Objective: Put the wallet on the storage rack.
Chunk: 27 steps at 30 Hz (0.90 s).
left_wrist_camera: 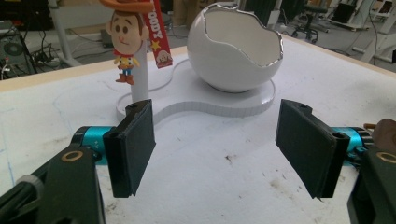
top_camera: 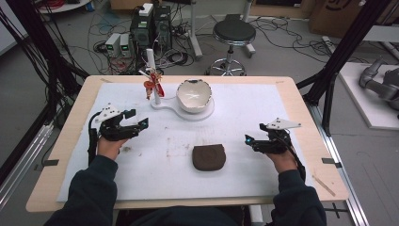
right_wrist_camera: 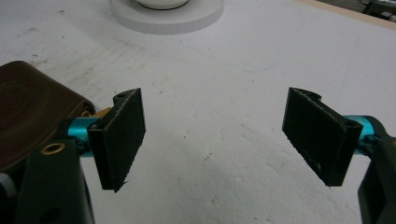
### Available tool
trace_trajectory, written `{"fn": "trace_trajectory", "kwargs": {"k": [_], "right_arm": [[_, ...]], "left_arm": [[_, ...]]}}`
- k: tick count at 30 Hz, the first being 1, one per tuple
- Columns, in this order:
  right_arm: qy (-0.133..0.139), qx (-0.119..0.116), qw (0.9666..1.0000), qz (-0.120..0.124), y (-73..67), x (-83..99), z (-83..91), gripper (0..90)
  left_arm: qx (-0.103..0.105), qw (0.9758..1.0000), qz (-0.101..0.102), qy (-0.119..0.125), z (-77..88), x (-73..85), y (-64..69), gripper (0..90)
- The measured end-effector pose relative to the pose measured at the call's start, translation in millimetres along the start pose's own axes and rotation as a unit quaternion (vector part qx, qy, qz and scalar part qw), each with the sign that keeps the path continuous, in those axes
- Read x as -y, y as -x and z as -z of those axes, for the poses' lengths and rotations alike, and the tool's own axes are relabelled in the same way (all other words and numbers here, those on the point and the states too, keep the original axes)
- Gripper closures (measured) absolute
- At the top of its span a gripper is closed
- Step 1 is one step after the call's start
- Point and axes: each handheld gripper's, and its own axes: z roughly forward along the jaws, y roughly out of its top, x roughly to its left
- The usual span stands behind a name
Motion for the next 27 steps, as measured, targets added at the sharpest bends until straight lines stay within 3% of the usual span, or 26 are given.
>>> {"fn": "trace_trajectory", "kwargs": {"k": [5,9,13,19,22,27], "right_arm": [[-0.014,-0.022,0.9997,0.002,-6.8,-1.5,-5.8,21.5],[-0.021,-0.062,0.9978,0.011,-17.0,-3.4,-10.4,21.4],[-0.032,-0.112,0.9931,0.017,-32.3,-5.9,-18.1,20.6],[-0.044,-0.171,0.9841,0.025,-56.9,-7.9,-34.6,20.6],[-0.06,-0.174,0.9822,0.036,-62.9,-8.1,-41.8,20.6],[-0.083,-0.18,0.98,0.017,-62.5,-5.3,-50.6,20.6]], "left_arm": [[0.004,0.9999,0.0,-0.013,-3.4,1.9,1.0,28.2],[0.004,0.9998,0.001,-0.018,-4.2,2.5,2.5,28.2],[0.003,0.9998,0.003,-0.021,-1.8,4.1,5.5,28.2],[0.025,0.9992,-0.003,-0.031,-8.4,5.7,14.9,28.2],[0.038,0.9985,-0.008,-0.039,-13.1,7.0,20.0,28.3],[0.048,0.9979,-0.01,-0.043,-16.9,7.5,25.1,28.2]]}}
